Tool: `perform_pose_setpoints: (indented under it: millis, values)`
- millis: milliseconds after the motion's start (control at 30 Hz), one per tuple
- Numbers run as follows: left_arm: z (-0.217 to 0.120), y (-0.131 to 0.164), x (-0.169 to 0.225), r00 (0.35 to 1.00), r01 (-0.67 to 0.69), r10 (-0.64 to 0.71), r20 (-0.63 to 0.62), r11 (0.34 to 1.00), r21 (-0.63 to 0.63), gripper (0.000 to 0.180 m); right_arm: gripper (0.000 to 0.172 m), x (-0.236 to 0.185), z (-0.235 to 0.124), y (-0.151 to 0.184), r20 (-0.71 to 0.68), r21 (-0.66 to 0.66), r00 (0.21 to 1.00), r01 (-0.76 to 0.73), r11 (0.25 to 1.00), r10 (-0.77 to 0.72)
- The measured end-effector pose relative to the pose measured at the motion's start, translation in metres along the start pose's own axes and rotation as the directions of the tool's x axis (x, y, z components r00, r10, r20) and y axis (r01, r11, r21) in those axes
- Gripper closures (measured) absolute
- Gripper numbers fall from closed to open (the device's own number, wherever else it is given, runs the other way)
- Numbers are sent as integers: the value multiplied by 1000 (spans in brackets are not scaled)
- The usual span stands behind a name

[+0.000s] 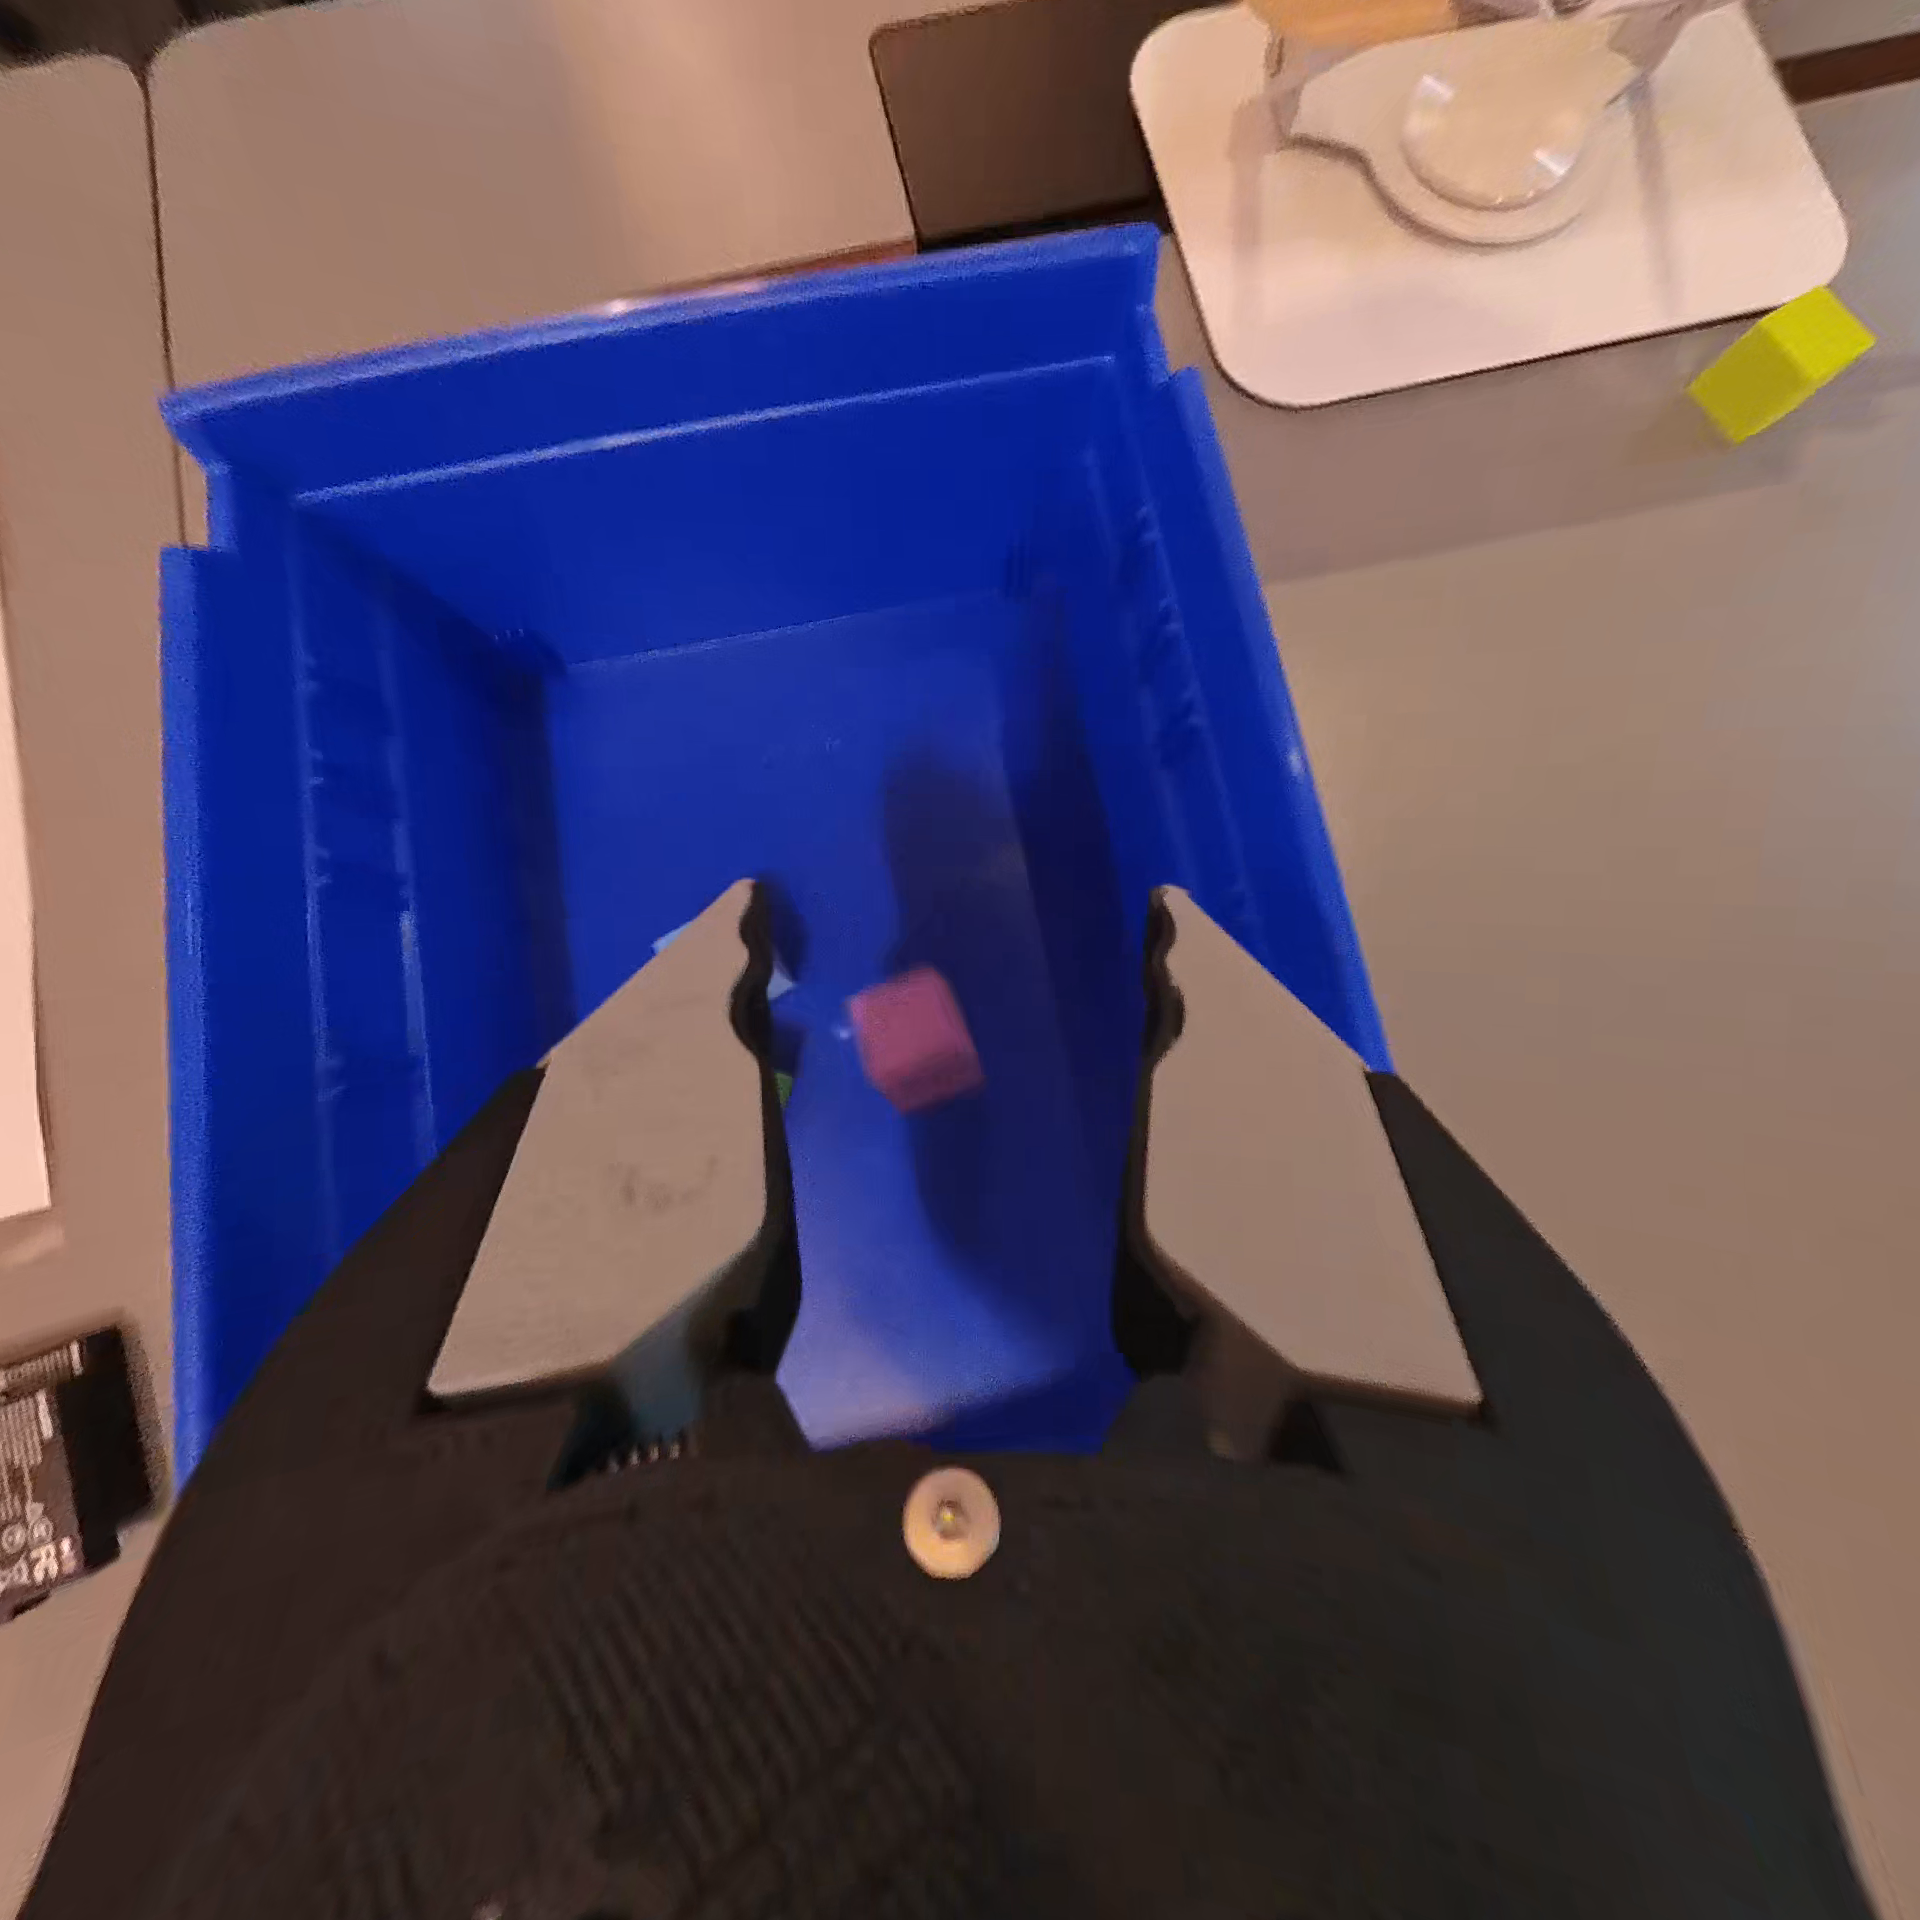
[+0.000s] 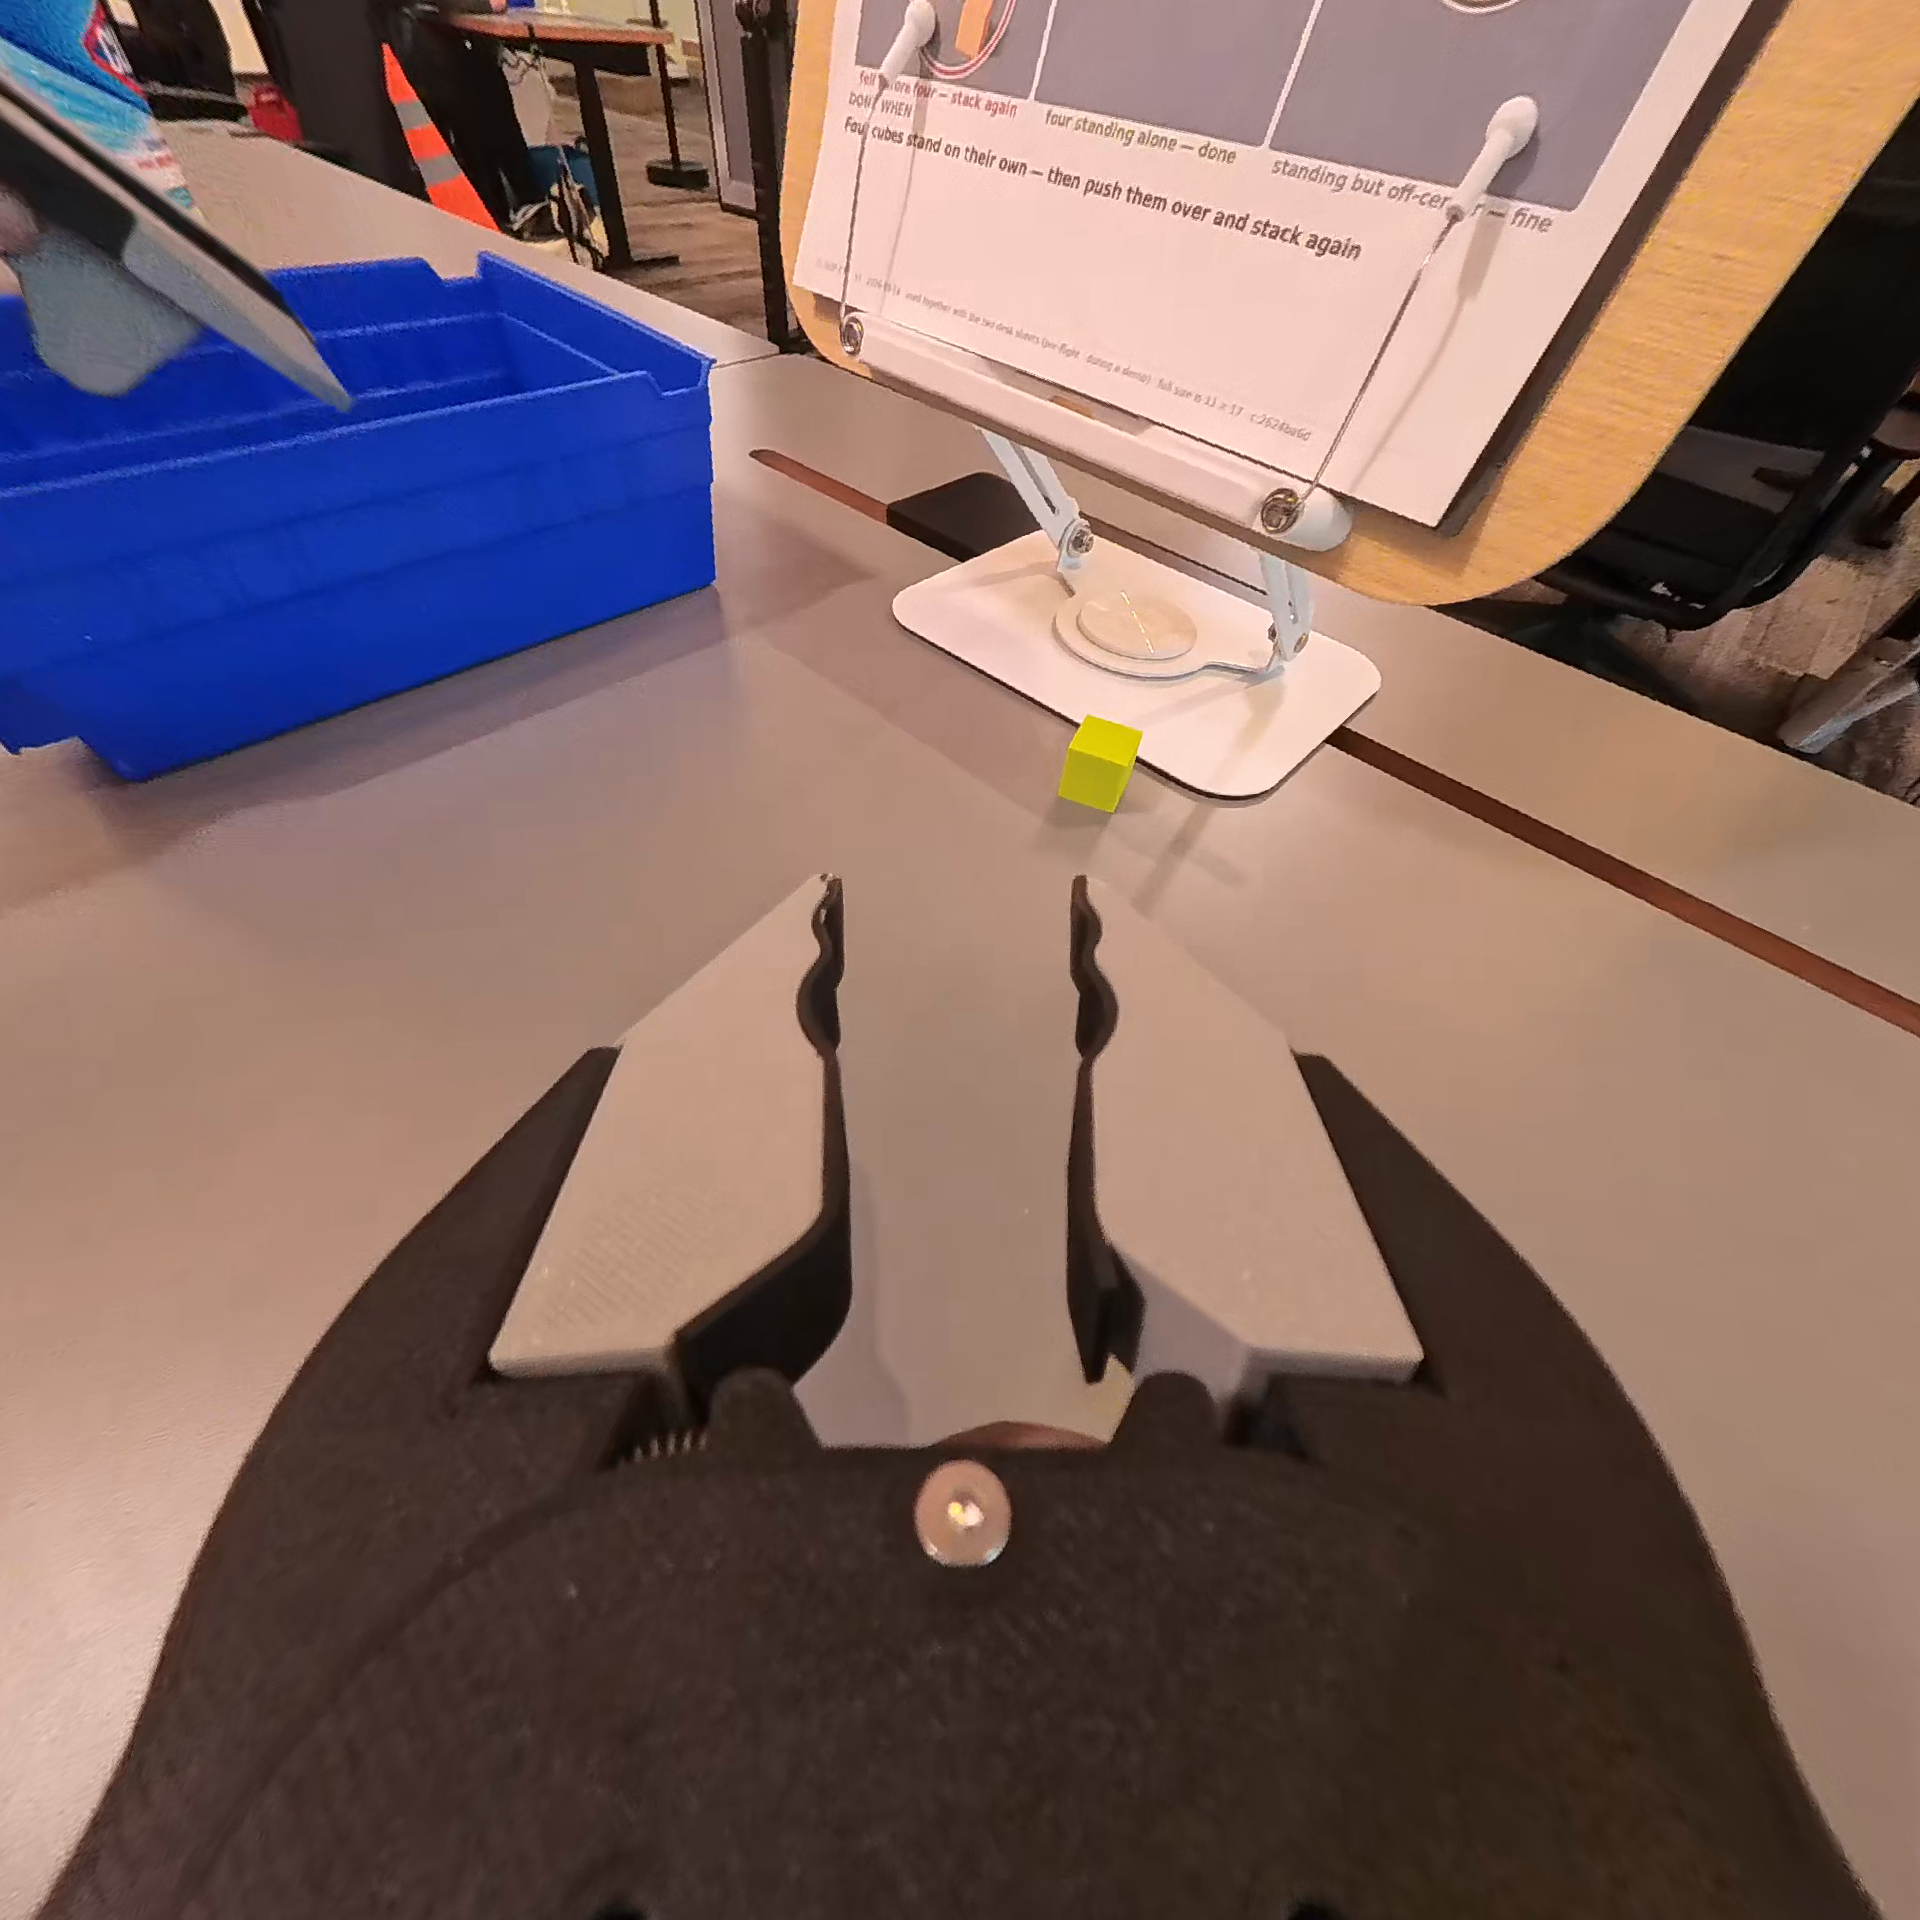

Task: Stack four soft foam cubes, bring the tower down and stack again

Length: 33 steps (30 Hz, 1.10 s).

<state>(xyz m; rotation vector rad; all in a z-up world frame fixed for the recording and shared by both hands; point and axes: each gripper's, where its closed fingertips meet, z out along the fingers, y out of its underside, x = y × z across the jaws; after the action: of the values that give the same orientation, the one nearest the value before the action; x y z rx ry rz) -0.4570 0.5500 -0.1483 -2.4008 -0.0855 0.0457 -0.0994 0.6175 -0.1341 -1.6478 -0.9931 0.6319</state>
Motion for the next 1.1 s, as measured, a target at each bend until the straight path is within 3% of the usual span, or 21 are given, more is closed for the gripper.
perform_pose_setpoints:
  millis: [100, 133, 200, 333, 633, 833, 900, 1000, 1100]
  values:
    - [6, -14, 22, 998, -60, 61, -2, 997, 50, 111, 131, 0, 0, 0, 2, 1, 1000, -4, 1000, 4]
    - [8, -22, 35, 997, -80, 81, -19, 995, 61, 127, 131, 1, 0, 0, 1, -1, 1000, -4, 1000, 4]
    - [15, -38, 70, 987, -132, 138, -79, 988, 78, 114, 131, 2, 0, 0, -1, -1, 1000, -3, 1000, 3]
    - [37, -65, 131, 952, -288, 296, -80, 952, 98, 114, 131, 5, -4, -4, -5, 15, 1000, -11, 1000, 11]
    - [130, -79, 251, 848, -469, 478, -230, 878, 94, 114, 131, 12, -12, -11, -10, 44, 1000, -29, 999, 29]
    - [169, -96, 272, 860, -441, 460, -221, 888, 131, 103, 130, 27, -20, -14, -20, 65, 997, -67, 996, 69]
    - [179, -99, 266, 888, -415, 429, -164, 903, 112, 101, 130, 30, -23, -17, -16, 78, 996, -85, 993, 86]
    - [182, -106, 271, 914, -350, 369, -167, 927, 133, 100, 130, 33, -26, -20, -14, 94, 995, -100, 990, 102]
    - [187, -107, 272, 912, -371, 386, -141, 921, 122, 99, 131, 34, -27, -19, -17, 96, 994, -106, 990, 108]
